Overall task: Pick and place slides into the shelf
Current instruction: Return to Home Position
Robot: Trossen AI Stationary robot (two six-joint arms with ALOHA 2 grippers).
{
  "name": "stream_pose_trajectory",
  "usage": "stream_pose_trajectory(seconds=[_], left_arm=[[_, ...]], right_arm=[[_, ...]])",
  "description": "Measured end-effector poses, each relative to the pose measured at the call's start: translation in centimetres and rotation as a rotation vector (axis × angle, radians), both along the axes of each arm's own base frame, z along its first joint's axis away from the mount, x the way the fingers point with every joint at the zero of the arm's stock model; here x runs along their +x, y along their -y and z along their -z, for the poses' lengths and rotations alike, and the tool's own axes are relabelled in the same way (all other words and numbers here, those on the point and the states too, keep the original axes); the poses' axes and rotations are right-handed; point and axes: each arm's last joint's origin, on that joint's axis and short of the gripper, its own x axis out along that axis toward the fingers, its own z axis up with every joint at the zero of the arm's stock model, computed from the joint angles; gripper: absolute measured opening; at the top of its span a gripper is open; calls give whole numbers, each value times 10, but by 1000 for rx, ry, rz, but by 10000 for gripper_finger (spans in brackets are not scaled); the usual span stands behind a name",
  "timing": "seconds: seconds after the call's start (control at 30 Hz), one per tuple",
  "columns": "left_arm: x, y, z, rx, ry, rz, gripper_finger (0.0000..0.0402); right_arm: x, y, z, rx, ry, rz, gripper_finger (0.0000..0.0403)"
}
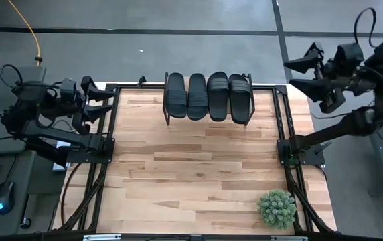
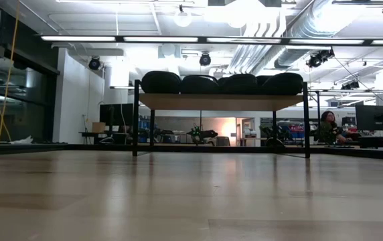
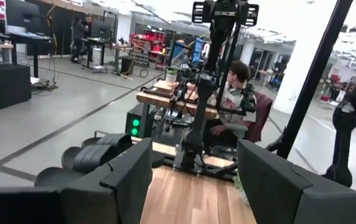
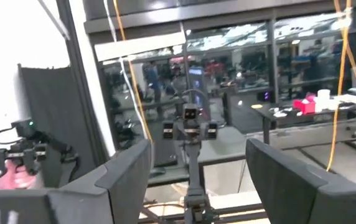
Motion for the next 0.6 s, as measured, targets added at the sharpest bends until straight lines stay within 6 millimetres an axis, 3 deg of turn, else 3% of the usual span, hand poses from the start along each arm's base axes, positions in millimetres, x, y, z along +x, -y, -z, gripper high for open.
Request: stream_pose_trajectory(seconds=[0.27,0.6], left_arm=[[-13,0,7,19,47,-1,216],[2,0,62,-59,123,19,216]], right_arm=[[1,0,54,29,147,5,252],[11,0,148,107,345,-41,252]])
